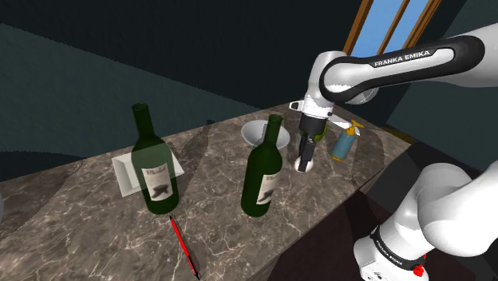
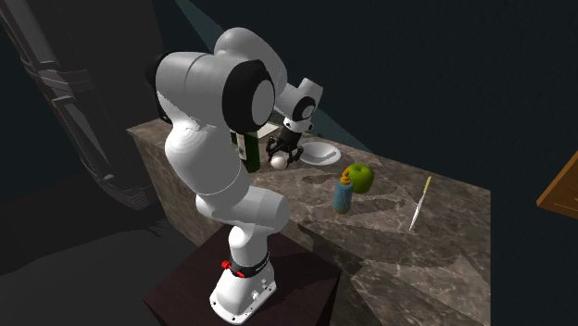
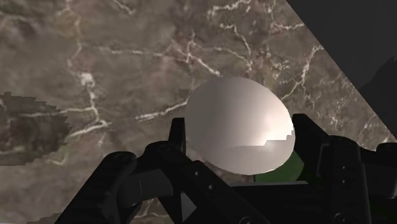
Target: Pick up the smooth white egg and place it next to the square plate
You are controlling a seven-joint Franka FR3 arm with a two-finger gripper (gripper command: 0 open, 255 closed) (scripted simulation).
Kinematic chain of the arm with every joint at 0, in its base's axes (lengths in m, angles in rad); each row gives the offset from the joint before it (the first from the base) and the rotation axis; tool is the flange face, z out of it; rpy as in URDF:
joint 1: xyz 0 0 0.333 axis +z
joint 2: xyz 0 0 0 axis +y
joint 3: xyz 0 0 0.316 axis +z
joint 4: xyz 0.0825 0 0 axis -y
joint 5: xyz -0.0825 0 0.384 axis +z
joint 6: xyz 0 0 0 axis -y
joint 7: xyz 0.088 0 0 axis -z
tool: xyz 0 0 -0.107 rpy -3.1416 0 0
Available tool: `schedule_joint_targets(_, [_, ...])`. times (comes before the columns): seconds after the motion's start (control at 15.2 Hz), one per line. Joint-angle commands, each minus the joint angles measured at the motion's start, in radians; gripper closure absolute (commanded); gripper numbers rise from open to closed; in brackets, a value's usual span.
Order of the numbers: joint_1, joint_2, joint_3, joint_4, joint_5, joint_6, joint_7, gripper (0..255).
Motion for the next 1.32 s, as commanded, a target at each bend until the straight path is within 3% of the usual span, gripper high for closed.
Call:
schedule_joint_targets(0.0, [-0.001, -0.010, 0.001, 0.020, -0.004, -0.029, 0.011, 255])
schedule_joint_targets(0.46, [-0.004, -0.046, 0.003, 0.079, -0.015, -0.119, 0.041, 255])
schedule_joint_targets(1.25, [0.139, 0.199, 0.180, 0.284, 0.126, 0.004, 0.256, 255])
